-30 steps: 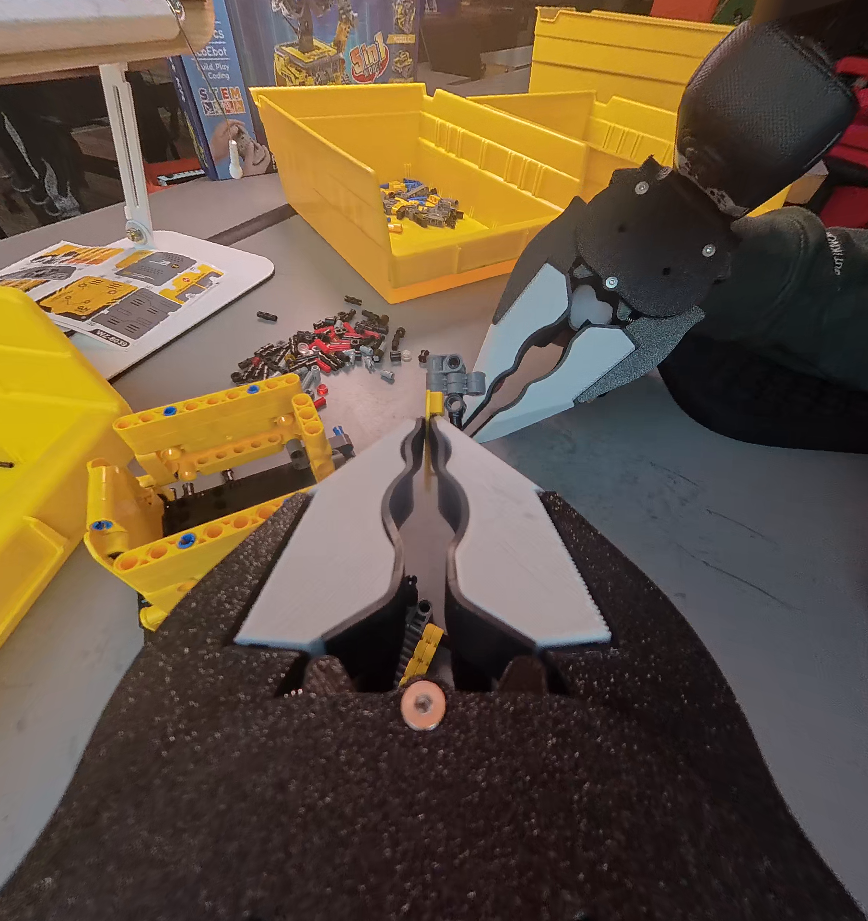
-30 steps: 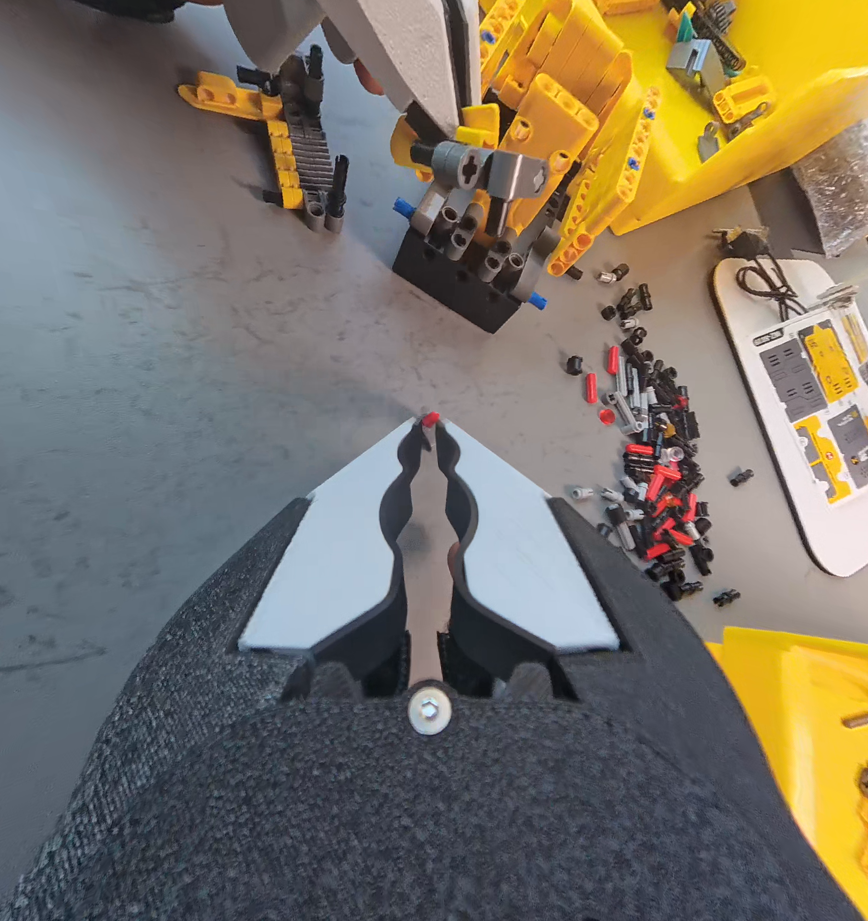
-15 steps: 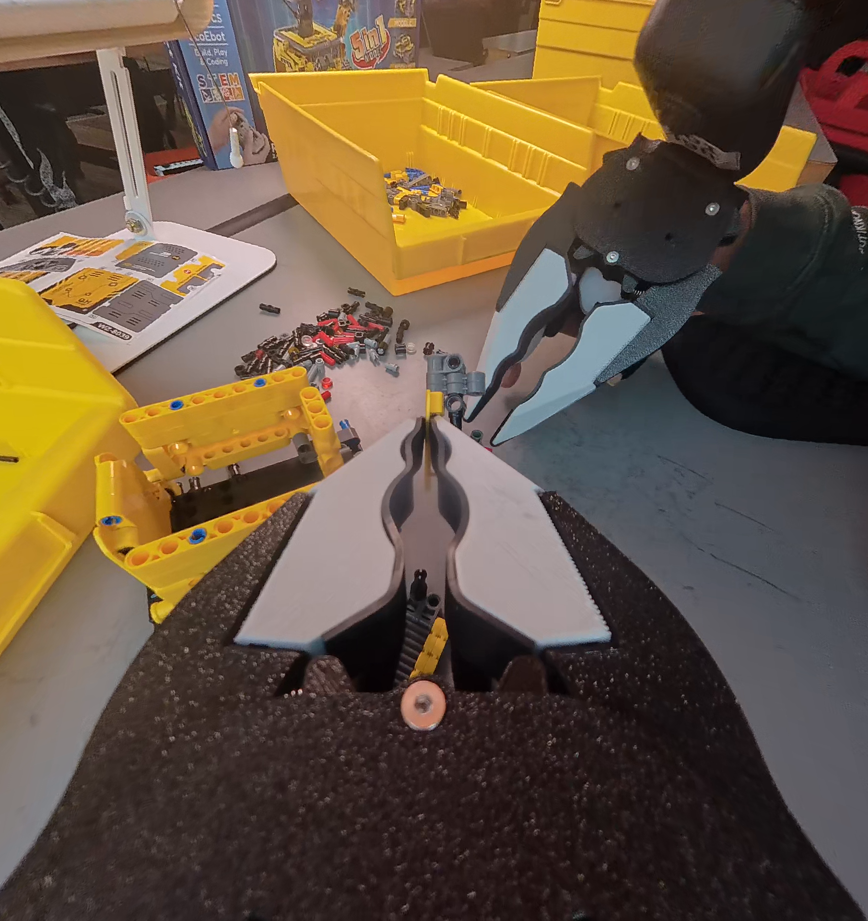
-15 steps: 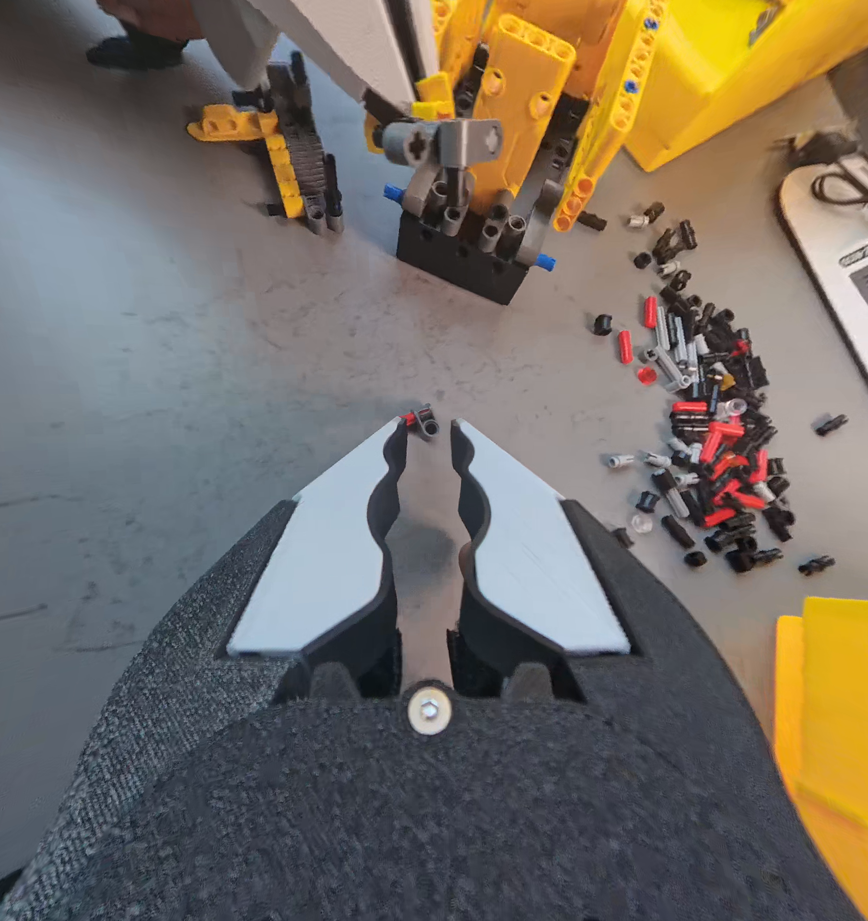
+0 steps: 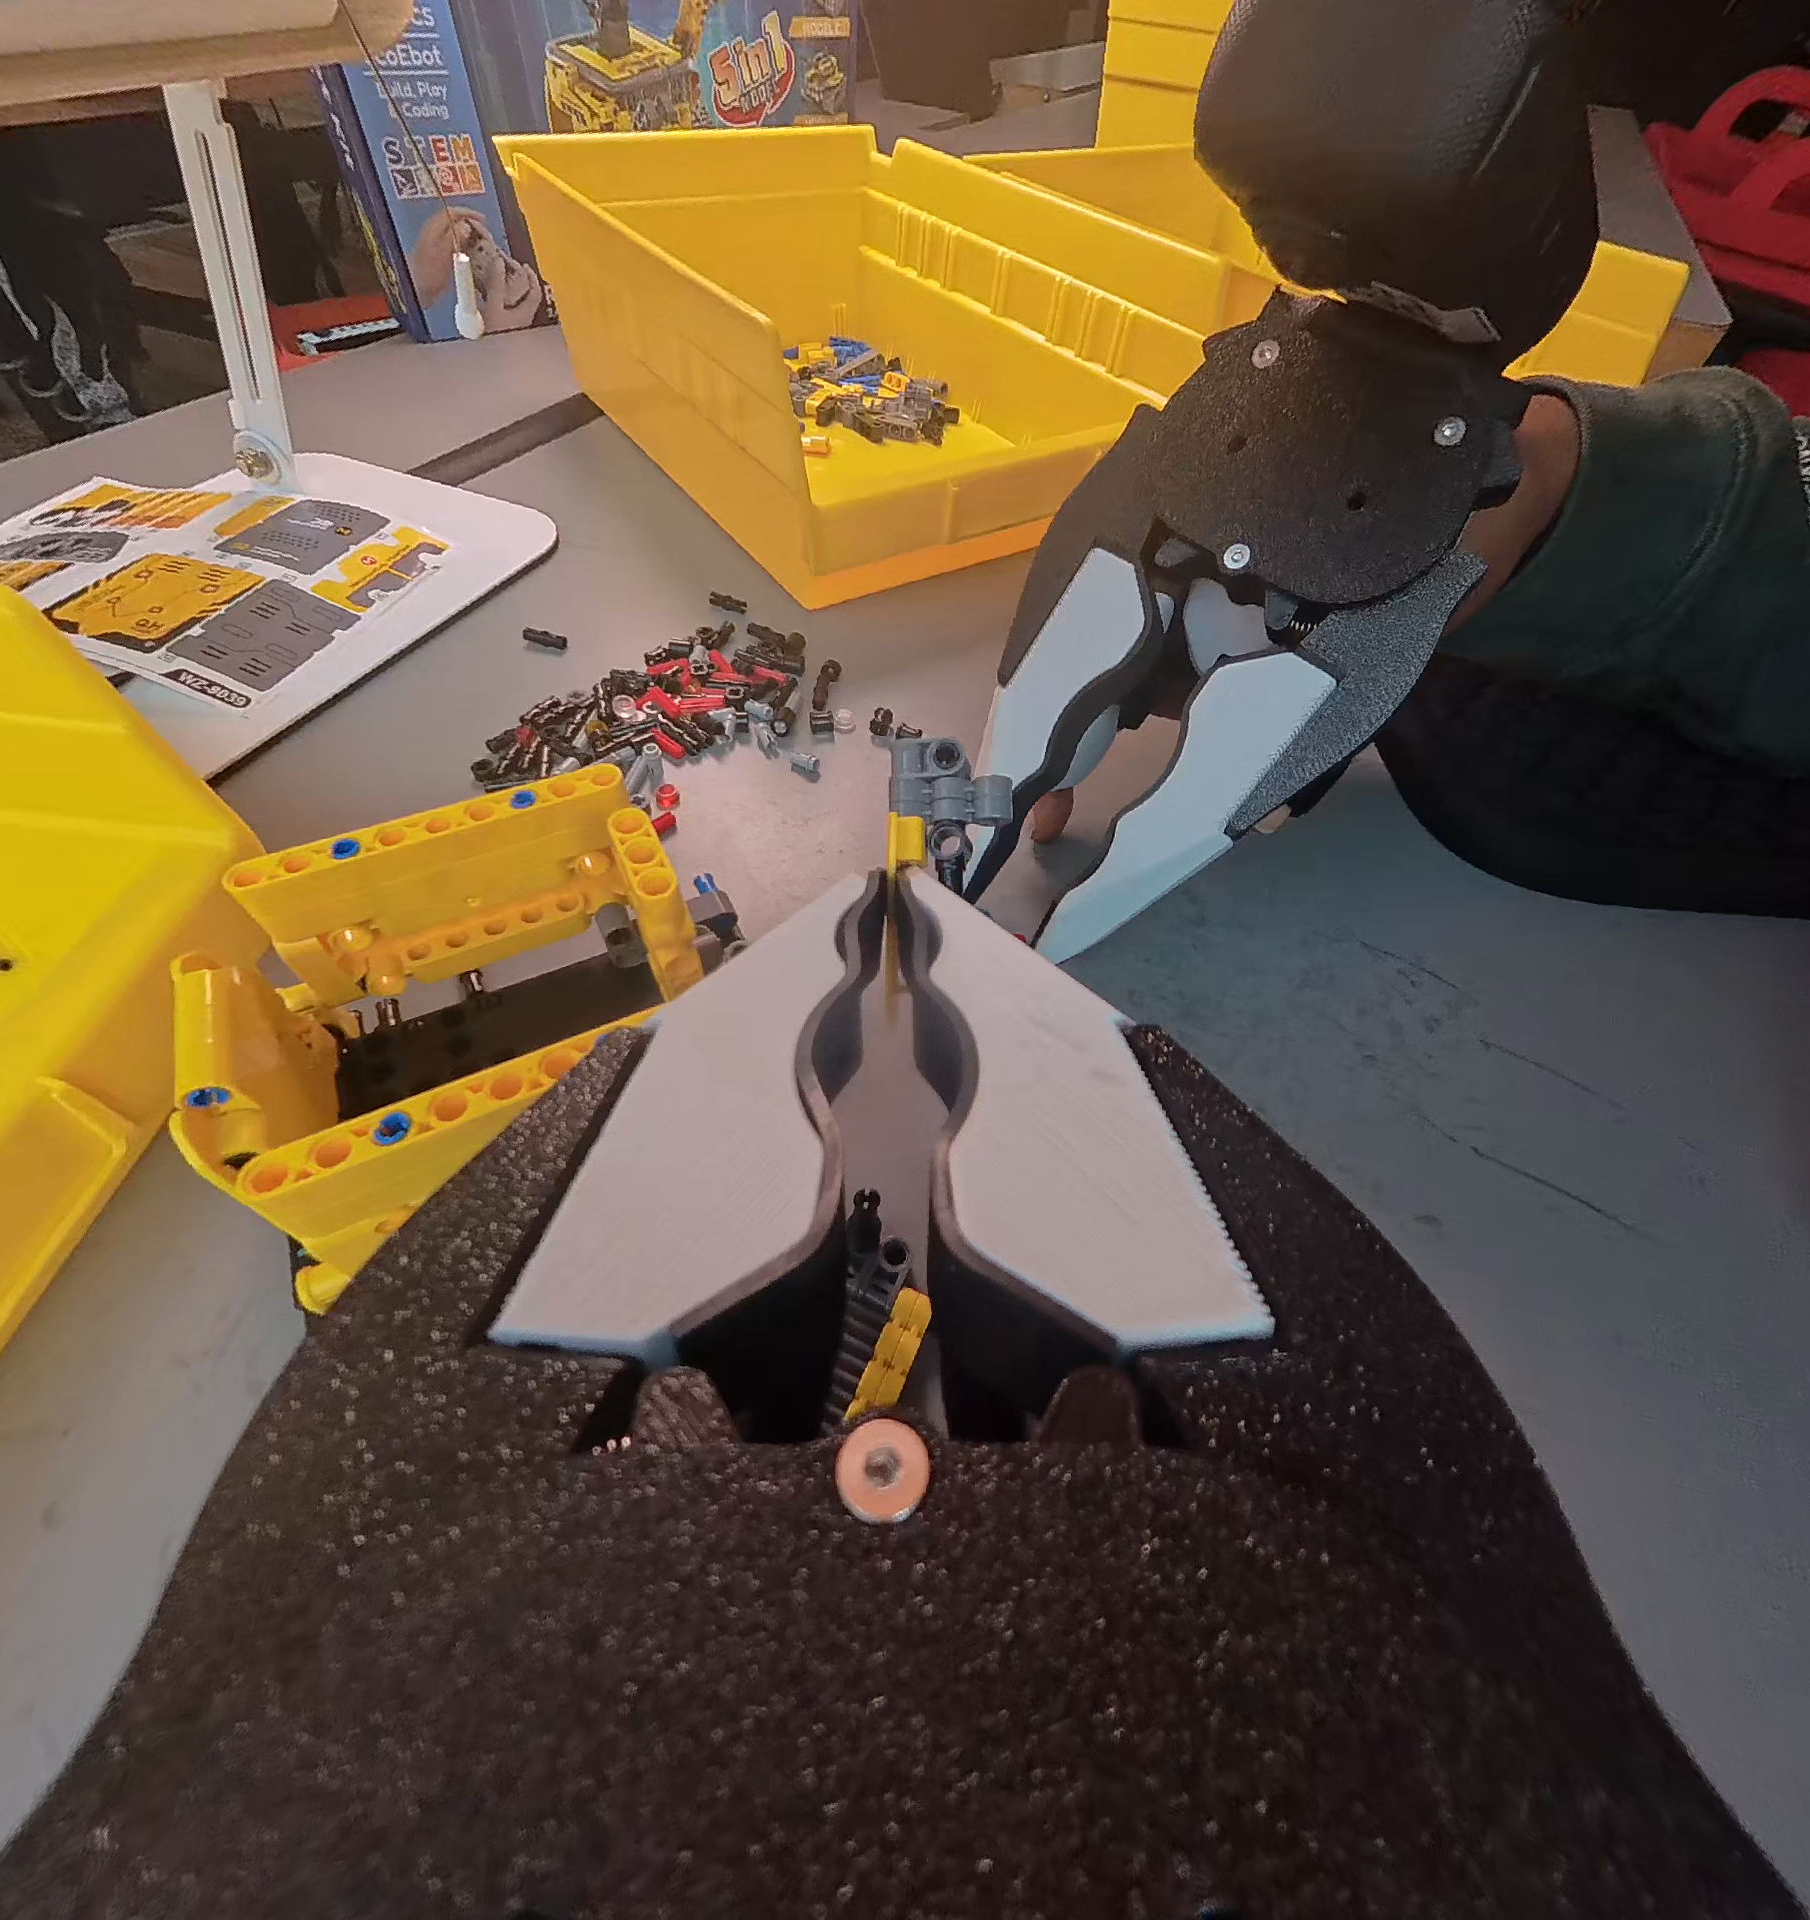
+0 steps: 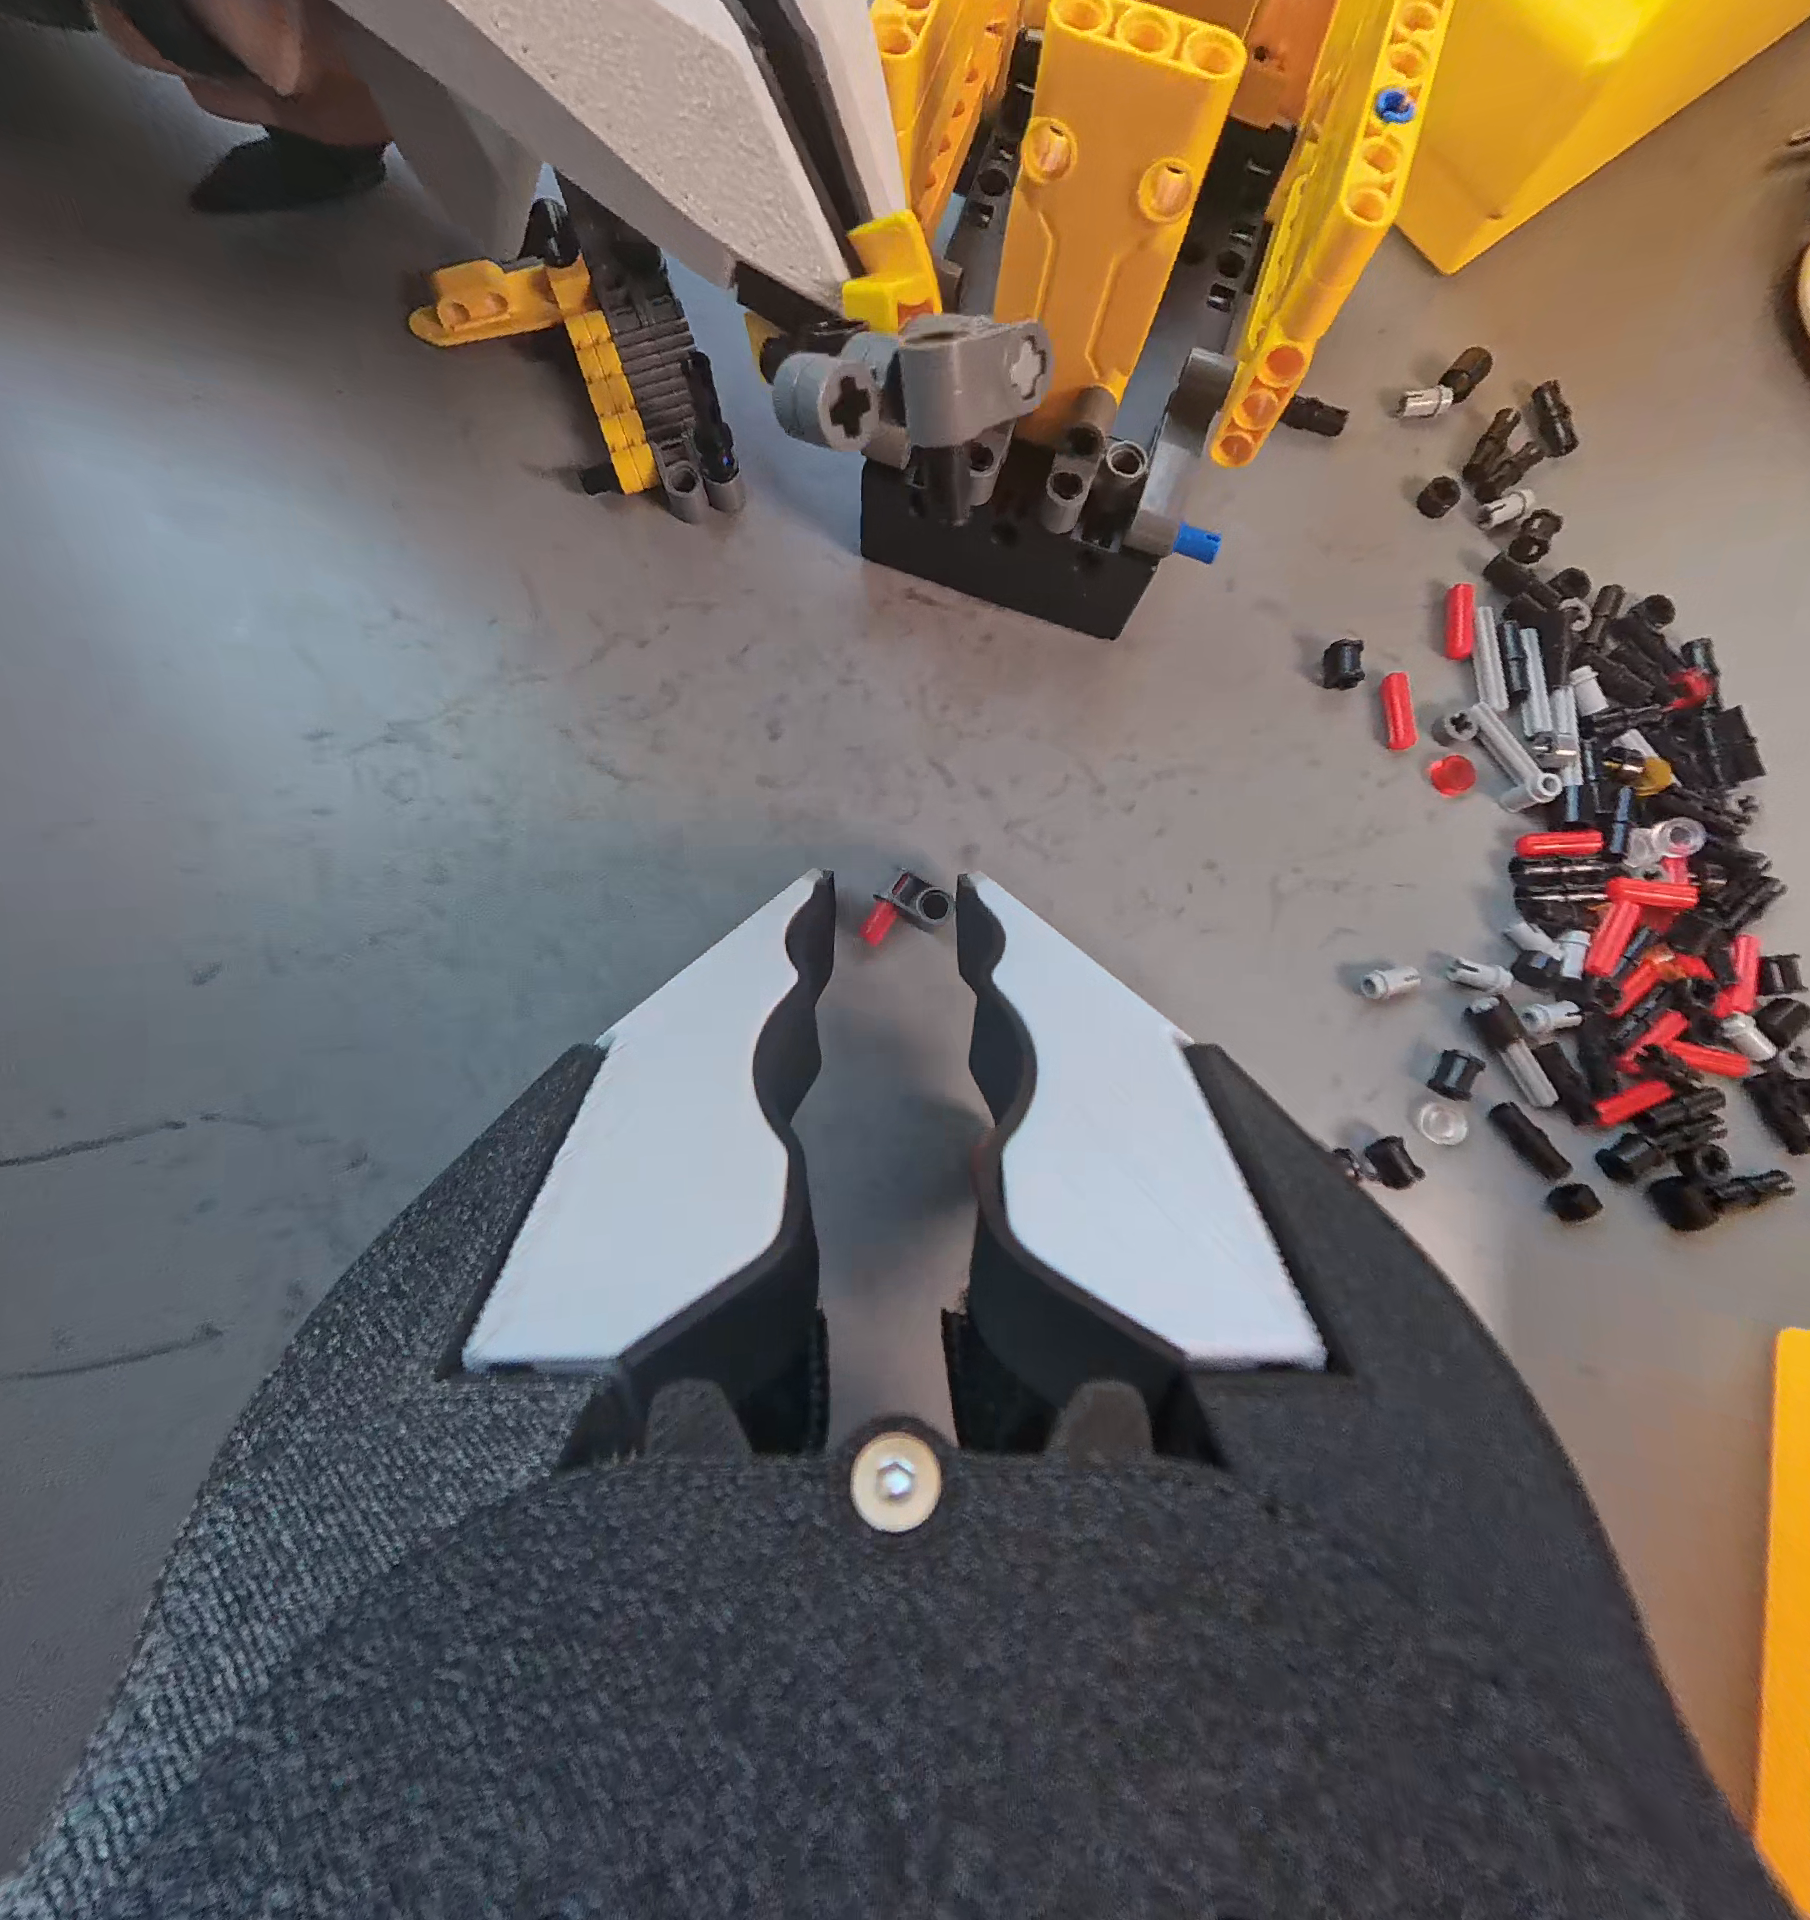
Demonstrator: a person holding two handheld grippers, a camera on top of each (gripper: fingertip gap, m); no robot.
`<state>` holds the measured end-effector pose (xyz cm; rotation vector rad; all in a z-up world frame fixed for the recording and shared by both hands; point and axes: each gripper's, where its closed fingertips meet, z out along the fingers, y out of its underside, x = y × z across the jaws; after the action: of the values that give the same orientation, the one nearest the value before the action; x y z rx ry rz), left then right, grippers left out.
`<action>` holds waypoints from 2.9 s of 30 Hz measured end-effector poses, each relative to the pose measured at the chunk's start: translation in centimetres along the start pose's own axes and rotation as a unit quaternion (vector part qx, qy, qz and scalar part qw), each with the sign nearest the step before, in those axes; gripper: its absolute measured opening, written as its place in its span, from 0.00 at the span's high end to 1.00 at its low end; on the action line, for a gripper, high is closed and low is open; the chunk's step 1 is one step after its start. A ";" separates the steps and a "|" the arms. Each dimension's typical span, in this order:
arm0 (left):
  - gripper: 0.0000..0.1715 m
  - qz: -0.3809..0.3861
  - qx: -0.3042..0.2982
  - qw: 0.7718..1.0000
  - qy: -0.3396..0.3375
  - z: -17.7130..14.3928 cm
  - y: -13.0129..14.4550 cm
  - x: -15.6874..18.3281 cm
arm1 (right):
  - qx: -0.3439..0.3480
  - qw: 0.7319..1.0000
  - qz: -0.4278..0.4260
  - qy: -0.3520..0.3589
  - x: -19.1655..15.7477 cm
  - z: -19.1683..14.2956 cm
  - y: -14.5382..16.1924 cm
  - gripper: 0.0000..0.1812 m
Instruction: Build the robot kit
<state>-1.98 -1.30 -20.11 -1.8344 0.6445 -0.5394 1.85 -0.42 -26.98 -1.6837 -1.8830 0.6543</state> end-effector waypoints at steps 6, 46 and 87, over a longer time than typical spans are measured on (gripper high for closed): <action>1.00 -0.001 0.002 1.000 -0.001 -0.1 -0.1 0.0 | -0.019 0.998 0.055 0.003 0.3 -1.1 0.5 0.87; 1.00 -0.005 -0.006 1.000 0.004 -0.2 0.0 -0.1 | -0.033 0.995 -0.091 0.001 -2.0 -0.5 0.2 0.91; 1.00 -0.250 0.107 0.942 0.199 -2.3 -3.5 1.5 | 0.400 0.890 0.092 -0.198 -2.1 -10.4 -9.5 0.95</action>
<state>-1.71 -2.85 -15.95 -1.6885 0.3520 -1.2915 1.97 -3.39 -13.07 -1.2200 -1.3585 1.6821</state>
